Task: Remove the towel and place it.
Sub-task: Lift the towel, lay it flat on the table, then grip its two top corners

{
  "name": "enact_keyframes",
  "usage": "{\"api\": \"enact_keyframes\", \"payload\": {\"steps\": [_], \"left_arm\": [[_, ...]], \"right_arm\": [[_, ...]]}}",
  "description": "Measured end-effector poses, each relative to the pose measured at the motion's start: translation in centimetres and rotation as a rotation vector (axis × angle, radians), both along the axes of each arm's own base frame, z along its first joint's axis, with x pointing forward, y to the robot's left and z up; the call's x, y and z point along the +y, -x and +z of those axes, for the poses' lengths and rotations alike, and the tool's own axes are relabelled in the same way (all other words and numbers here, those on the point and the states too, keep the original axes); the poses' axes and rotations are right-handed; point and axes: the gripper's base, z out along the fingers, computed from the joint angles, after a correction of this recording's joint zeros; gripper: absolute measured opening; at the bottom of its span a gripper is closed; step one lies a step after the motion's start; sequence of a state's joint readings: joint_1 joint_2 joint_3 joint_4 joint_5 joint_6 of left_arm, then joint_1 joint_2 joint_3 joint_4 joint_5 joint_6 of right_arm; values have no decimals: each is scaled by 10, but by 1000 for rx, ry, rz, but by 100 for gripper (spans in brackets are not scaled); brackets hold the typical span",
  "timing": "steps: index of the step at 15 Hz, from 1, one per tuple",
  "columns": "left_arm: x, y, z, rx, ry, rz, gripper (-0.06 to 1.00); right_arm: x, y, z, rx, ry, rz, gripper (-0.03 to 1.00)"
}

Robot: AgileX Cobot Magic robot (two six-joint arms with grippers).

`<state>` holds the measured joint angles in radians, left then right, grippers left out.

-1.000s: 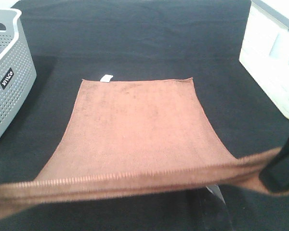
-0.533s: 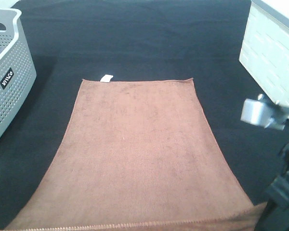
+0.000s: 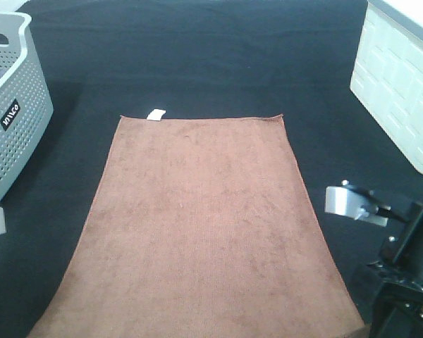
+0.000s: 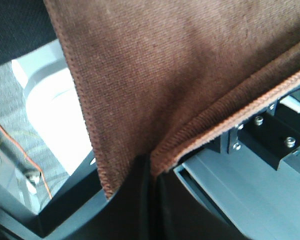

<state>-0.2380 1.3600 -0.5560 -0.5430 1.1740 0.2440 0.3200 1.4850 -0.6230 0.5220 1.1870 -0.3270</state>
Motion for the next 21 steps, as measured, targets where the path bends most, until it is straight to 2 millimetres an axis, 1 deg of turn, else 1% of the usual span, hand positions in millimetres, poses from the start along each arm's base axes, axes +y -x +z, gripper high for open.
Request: {"api": "enact_keyframes", "payload": {"steps": [2,4,7,9,11,18,19,20,21], "left_arm": [[-3,-3,-11,63,-17,-17,0],[-15,-1,-22,53,-55,-100,0],[-29,-2,-39,62,-124,-145,0],[-35,-11,-39,49,-137,-145,0],[-38,-16,-40,47,-134,-142,0],[-39,-15,-41,77,-130,-149,1],[-41,-15,-41,86,-111,-143,2],[-41,-15,-40,86,-100,-147,6],[-42,-15,-40,86,-90,-147,12]], "right_arm": [[2,-5,-13,43,16,-17,0],[2,-7,-21,69,34,-15,0],[1,-9,-28,90,52,-15,0],[0,-8,-33,108,70,1,0],[-1,-9,-35,109,78,8,0],[2,-12,-38,85,38,7,1],[2,-12,-39,82,37,8,4],[1,-12,-39,79,37,4,8],[2,-13,-39,77,36,1,14]]}}
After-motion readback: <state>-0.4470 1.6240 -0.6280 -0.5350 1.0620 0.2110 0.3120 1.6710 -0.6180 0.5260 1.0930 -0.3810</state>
